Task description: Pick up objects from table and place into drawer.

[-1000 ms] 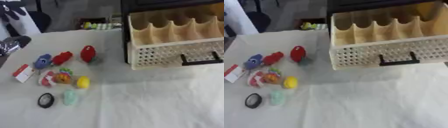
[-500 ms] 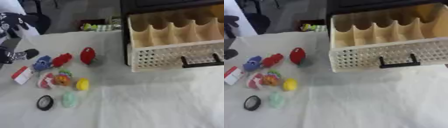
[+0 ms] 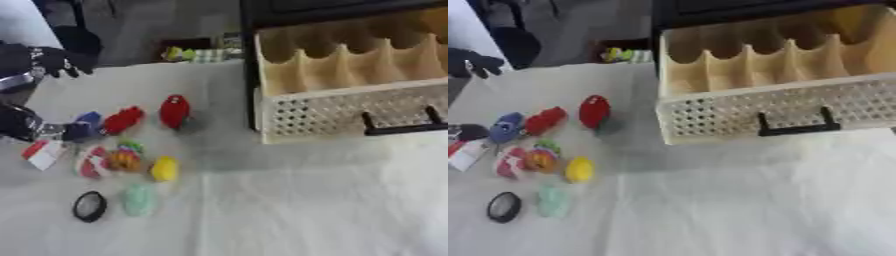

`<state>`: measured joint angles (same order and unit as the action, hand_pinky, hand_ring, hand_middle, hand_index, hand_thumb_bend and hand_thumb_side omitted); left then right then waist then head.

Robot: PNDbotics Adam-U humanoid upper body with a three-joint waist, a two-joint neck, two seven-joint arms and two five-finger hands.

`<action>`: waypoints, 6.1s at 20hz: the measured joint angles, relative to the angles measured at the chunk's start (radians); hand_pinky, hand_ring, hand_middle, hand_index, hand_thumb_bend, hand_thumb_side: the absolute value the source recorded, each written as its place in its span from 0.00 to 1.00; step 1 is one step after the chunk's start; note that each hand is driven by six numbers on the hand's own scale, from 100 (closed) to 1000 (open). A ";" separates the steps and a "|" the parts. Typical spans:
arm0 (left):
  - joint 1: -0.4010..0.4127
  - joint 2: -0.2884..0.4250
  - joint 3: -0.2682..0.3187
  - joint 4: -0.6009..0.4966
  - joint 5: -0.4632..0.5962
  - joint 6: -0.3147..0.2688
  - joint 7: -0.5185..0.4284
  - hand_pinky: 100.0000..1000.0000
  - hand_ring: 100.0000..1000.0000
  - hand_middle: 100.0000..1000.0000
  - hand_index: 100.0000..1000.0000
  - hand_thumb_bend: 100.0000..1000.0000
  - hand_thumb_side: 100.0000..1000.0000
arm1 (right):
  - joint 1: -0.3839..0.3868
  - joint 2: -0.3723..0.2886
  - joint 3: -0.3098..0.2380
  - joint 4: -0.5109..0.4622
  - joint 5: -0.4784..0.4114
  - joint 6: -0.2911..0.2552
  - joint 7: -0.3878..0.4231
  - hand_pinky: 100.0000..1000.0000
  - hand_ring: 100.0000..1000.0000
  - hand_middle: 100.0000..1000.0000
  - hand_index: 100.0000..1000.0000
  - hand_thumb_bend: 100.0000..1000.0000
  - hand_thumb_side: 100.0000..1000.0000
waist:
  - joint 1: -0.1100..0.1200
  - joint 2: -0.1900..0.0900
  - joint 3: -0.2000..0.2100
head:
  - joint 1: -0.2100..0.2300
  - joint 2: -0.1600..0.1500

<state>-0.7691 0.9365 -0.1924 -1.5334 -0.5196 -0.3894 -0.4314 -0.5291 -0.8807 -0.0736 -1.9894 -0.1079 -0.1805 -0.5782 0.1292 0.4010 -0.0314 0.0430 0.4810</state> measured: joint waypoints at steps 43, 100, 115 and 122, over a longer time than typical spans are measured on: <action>-0.113 -0.153 -0.081 0.224 -0.147 -0.056 -0.211 0.64 0.76 0.73 0.89 0.59 0.75 | 0.002 0.059 -0.021 0.000 -0.030 0.027 -0.007 0.51 0.21 0.23 0.61 0.03 0.95 | 0.013 0.012 -0.025 | 0.055 0.008; -0.108 -0.189 -0.076 0.301 -0.237 -0.045 -0.241 0.63 0.76 0.73 0.83 0.49 0.66 | 0.020 0.102 -0.042 0.000 -0.052 0.048 -0.023 0.51 0.21 0.22 0.59 0.01 0.95 | 0.012 0.013 -0.031 | 0.042 0.019; -0.092 -0.190 -0.069 0.339 -0.263 -0.087 -0.189 0.59 0.72 0.69 0.82 0.39 0.57 | 0.020 0.112 -0.049 0.000 -0.053 0.053 -0.034 0.51 0.21 0.22 0.59 0.00 0.96 | 0.011 0.023 -0.041 | 0.041 0.019; -0.094 -0.200 -0.067 0.362 -0.301 -0.101 -0.131 0.55 0.68 0.64 0.77 0.32 0.54 | 0.023 0.119 -0.050 0.000 -0.054 0.054 -0.035 0.51 0.21 0.22 0.59 0.00 0.96 | 0.011 0.027 -0.046 | 0.044 0.018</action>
<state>-0.8629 0.7368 -0.2591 -1.1715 -0.8205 -0.4905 -0.5627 -0.5060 -0.7612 -0.1235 -1.9893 -0.1616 -0.1263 -0.6131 0.1405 0.4279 -0.0771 0.0870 0.4992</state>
